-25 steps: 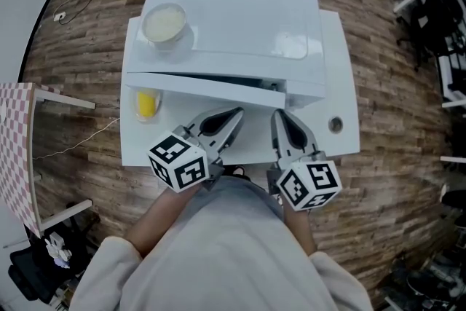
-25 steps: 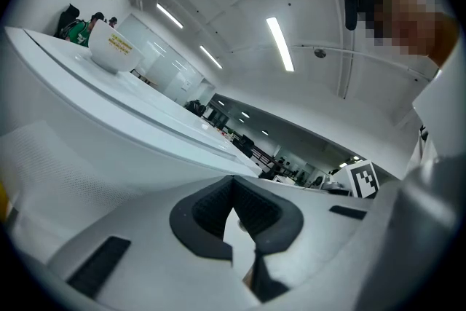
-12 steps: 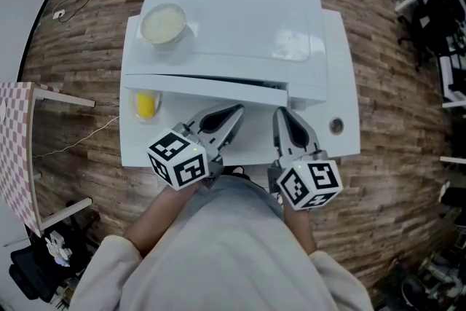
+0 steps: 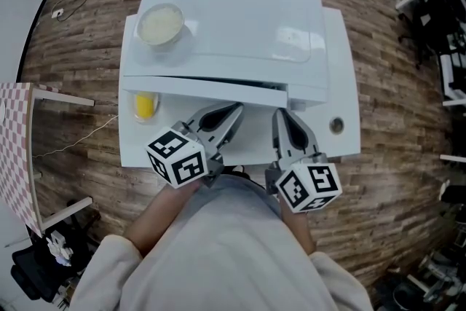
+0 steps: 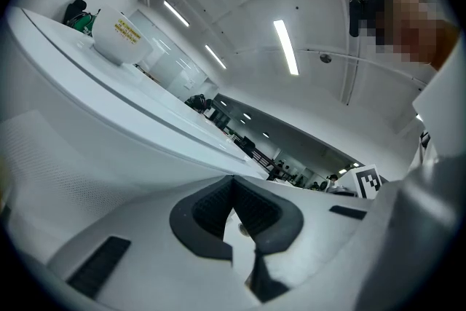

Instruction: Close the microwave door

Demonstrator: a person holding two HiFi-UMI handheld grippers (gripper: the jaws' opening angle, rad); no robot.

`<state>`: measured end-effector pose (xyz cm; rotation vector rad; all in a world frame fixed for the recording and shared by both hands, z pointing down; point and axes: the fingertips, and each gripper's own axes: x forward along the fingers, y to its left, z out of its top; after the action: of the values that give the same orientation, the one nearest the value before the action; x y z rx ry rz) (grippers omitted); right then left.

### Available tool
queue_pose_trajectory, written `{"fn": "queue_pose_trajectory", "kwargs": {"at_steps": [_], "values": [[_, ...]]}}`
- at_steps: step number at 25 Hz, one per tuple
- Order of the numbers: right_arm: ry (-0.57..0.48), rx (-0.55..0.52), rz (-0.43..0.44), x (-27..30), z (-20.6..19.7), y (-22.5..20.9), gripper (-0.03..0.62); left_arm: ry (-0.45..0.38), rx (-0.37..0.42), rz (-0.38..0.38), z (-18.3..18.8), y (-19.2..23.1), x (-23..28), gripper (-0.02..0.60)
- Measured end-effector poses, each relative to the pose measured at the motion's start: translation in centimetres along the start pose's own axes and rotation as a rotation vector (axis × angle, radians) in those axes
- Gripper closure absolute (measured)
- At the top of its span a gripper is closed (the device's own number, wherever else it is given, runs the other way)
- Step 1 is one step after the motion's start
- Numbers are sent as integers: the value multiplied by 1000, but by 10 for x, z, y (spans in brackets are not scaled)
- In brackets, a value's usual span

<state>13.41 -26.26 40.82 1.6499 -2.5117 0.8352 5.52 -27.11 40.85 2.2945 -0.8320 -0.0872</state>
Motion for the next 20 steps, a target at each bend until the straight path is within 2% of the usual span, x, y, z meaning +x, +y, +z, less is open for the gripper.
{"fn": "queue_pose_trajectory", "kwargs": {"at_steps": [8,20], "values": [[-3,-30,-21,0,1,-5,571,7,-9,-3,-2,2,3,568],[-7,2,-26,7,8,-6,571,16,-25,-10,1,7,7,568]]}}
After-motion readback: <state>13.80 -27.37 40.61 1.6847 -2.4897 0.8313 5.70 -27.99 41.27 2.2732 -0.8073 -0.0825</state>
